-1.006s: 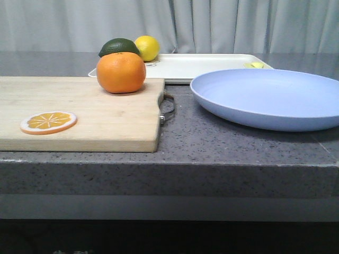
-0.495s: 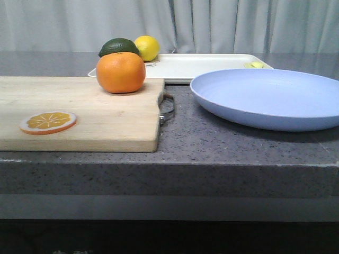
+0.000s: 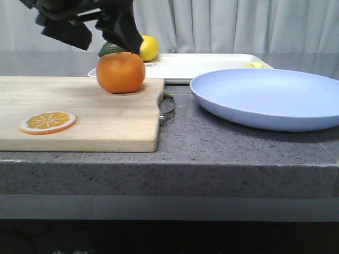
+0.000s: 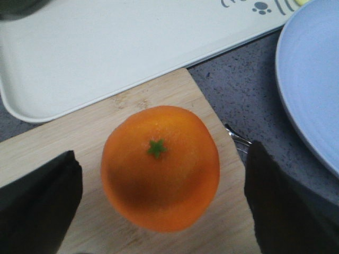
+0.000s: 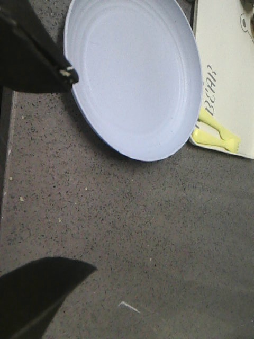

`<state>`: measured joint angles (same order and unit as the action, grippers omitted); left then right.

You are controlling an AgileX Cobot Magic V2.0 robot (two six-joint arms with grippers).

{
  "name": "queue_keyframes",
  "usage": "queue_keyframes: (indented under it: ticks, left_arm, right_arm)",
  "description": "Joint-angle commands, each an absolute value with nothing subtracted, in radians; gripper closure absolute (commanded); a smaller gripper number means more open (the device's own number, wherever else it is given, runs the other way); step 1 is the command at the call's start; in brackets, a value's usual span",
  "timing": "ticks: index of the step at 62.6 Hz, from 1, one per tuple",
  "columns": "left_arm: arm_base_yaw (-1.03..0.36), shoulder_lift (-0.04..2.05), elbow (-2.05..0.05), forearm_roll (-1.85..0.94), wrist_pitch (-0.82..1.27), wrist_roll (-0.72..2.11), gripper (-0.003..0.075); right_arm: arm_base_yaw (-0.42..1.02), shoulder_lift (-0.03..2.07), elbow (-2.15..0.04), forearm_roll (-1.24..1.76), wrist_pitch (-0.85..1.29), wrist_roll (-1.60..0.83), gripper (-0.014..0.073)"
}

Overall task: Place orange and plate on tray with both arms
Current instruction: 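Reach the left gripper down and grasp the large orange on the cutting board, then carry the orange over the light blue plate, lower it, open left gripper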

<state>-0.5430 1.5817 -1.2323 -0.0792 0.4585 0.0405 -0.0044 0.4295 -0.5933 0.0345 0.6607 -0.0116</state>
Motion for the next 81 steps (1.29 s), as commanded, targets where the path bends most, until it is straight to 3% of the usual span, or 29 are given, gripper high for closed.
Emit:
queue_keyframes:
  ticks: [1,20,36,58,81]
  left_arm:
    - [-0.552,1.614,-1.310,-0.079,0.416,0.040,0.0111]
    - [-0.552,1.718,-1.386,-0.077,0.491,0.040,0.0117]
    - [-0.558,1.716,-1.420,-0.077,0.537,0.040,0.0325]
    - [-0.725,1.728,-1.583,-0.077,0.568,0.064,0.0325]
    - [-0.859,1.909,-1.834,-0.071,0.618,0.064,0.0325]
  right_arm:
    - [-0.005,0.444,-0.630,0.037,0.587,-0.020,-0.0039]
    - [-0.005,0.444,-0.630,0.037,0.587,-0.020,-0.0039]
    - [-0.005,0.444,-0.630,0.037,0.587,-0.020,-0.0039]
    - [-0.005,0.444,-0.630,0.037,0.586,-0.020,-0.0039]
    - [-0.005,0.444,-0.630,0.037,0.587,-0.020,-0.0039]
